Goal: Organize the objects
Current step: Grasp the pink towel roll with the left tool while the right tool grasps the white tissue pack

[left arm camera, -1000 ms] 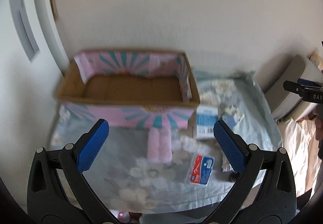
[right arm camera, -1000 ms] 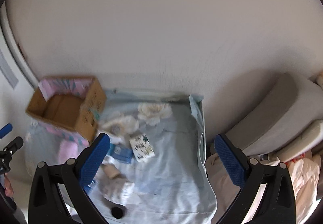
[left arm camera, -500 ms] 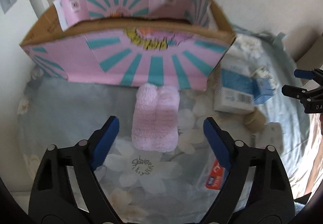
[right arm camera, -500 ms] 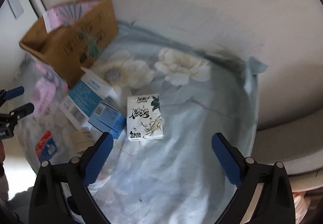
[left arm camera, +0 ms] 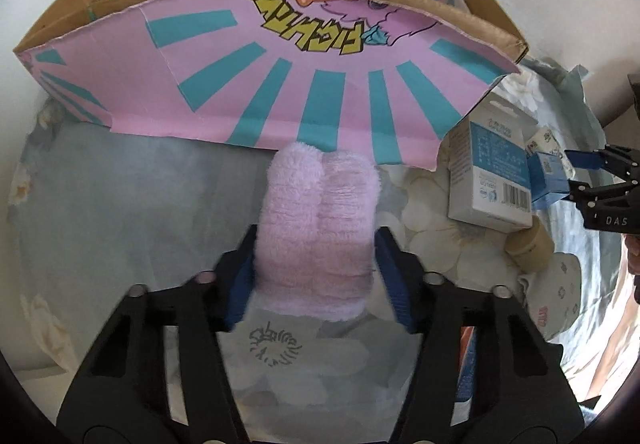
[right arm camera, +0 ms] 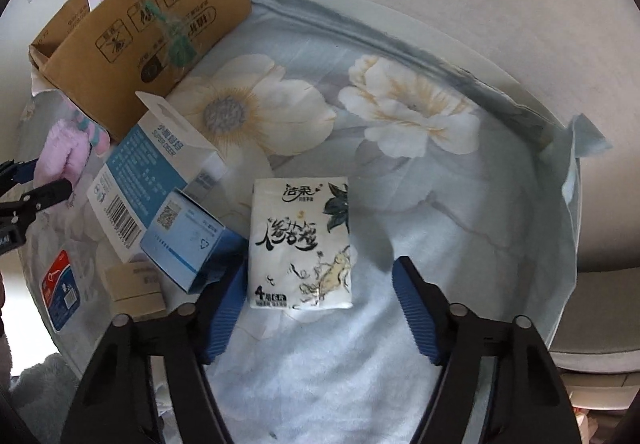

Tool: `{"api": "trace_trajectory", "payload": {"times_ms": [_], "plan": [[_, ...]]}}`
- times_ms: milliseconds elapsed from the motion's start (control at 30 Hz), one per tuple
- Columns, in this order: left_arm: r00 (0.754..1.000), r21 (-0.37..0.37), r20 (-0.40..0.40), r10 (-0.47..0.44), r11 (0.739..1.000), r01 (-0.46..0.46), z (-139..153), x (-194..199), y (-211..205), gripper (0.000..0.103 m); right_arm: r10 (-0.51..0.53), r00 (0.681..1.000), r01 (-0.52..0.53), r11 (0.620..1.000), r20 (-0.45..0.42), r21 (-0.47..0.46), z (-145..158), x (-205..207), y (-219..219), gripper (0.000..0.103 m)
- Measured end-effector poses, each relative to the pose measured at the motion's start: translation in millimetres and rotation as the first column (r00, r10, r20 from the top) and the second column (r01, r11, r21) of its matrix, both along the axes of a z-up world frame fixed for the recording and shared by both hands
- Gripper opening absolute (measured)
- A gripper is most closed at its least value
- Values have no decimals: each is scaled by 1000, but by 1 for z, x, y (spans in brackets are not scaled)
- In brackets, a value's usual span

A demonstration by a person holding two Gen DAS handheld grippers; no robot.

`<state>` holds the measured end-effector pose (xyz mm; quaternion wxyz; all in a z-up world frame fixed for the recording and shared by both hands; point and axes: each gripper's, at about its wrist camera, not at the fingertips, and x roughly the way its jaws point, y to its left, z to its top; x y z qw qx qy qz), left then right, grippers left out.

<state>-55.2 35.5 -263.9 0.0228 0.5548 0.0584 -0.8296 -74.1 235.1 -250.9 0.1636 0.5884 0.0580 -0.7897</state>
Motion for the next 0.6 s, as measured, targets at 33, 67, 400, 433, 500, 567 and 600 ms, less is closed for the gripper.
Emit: {"api": "trace_trajectory", "payload": {"times_ms": [33,67,400,433,500,567,600], "plan": [[1000,-3,1,0,1000,0,-1,0,-1,46,5,1000,-5,1000,6,-6,0,-1,-1,58],[1000,1,1,-1,1000,1,-1,-1,-2,45,7,1000,-7,1000,9,-10,0,-1,-1,57],[1000,44,-28,15,999,-13,4,5,-12,43,7,1000,-7,1000,-4,-18,10,-1,-2,43],[999,47,-32,15,999,-13,6,6,-12,43,2,1000,-2,1000,-5,-22,12,-1,-1,43],[999,49,-43,12,999,-10,11,9,-13,43,-10,1000,9,1000,-7,-30,16,-1,1,43],[998,43,-54,9,999,-6,17,11,-14,43,-22,1000,21,999,-12,-35,23,-1,4,43],[998,41,-61,6,999,-3,21,12,-14,43,-27,1000,27,999,-14,-37,26,-1,6,43]]}}
